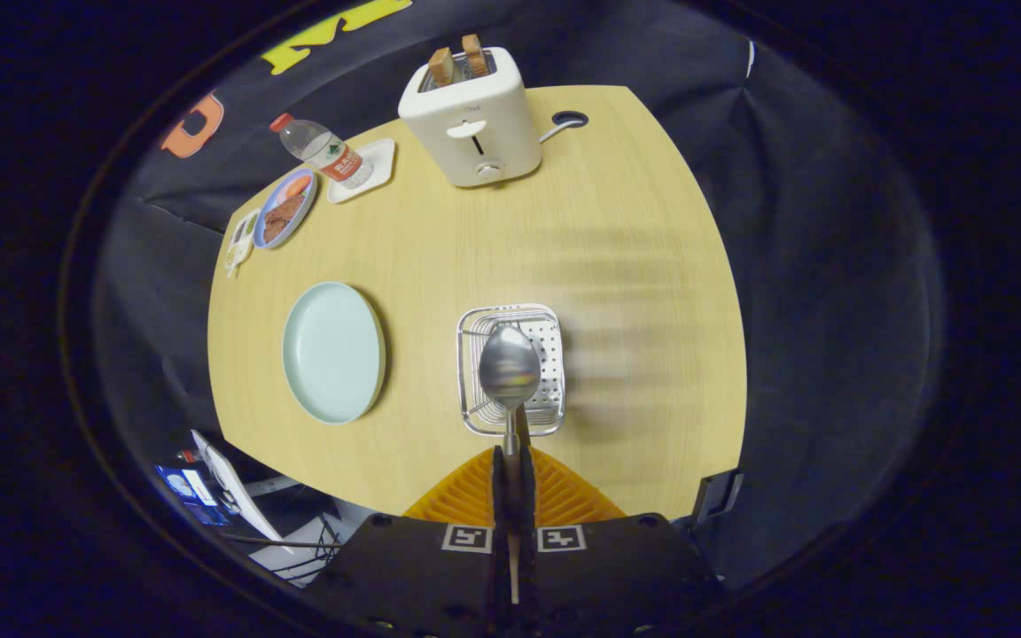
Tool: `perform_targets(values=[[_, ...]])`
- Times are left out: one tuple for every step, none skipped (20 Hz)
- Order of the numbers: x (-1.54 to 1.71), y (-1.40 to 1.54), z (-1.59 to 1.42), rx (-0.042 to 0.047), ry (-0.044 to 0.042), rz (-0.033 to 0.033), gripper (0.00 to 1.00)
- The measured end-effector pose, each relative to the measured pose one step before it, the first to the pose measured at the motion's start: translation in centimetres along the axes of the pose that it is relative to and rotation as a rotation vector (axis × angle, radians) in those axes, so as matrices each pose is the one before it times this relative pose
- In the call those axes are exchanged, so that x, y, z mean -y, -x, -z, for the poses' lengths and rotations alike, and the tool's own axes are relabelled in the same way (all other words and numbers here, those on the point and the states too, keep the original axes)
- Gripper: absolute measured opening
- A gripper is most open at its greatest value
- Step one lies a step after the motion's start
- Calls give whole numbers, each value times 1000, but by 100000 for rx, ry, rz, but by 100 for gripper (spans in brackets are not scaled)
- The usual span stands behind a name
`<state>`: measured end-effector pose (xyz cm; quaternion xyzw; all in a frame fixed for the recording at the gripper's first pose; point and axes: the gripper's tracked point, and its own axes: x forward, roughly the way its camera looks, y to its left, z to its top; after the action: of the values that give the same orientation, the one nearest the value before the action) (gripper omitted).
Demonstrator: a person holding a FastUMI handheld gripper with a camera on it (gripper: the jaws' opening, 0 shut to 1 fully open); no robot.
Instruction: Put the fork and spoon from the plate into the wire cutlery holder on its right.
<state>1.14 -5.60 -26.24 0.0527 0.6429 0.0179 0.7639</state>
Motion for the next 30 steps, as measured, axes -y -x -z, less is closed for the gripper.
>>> perform_targets(values=[[-20,-56,-81,162,-1103,-327,7],[-92,-16,32,-245,-947,-659,7],[-194,51,-1,-360,-1231,-975,7],[-103,-264,19,114,-723,-320,9],[-318,59,-134,29,-575,-732,9],[-120,65,-121,788,-583,-574,13],[-269,134,-162,1184,-260,-554,17],[-188,176,-274,1828,-131,-66,21],[-175,85,-556,2630,216,102,31],[-137,268,-466,3014,789,180,42],[-176,244,-479,3642,1033,76,52],[-123,554,-619,3845,1579,33,63],[-415,451,-652,4611,1400,-1003,73],[-424,612,-860,5084,1048,-926,84],[-271,543,-1012,5507,597,-326,90],[-362,610,-1101,6194,181,-903,91],[-492,784,-1117,6187,350,-1361,91],[-386,1012,-1046,6403,652,-1241,91],[-213,1004,-1420,6865,878,-334,91],[-49,886,-1332,6807,868,204,91],[-116,1142,-1393,7273,-326,20,91],[-274,1135,-1564,7513,-526,-786,91],[-366,1272,-1627,7442,-433,-730,91],[-111,1302,-1587,7386,378,-450,91],[-38,1365,-1543,7019,1920,336,91],[274,1387,-1162,7282,2414,555,91],[202,1224,-1260,6564,2303,258,91],[129,1114,-1111,5221,1797,137,91],[43,951,-866,4384,1416,-210,90],[56,753,-767,3901,1762,-27,91]])
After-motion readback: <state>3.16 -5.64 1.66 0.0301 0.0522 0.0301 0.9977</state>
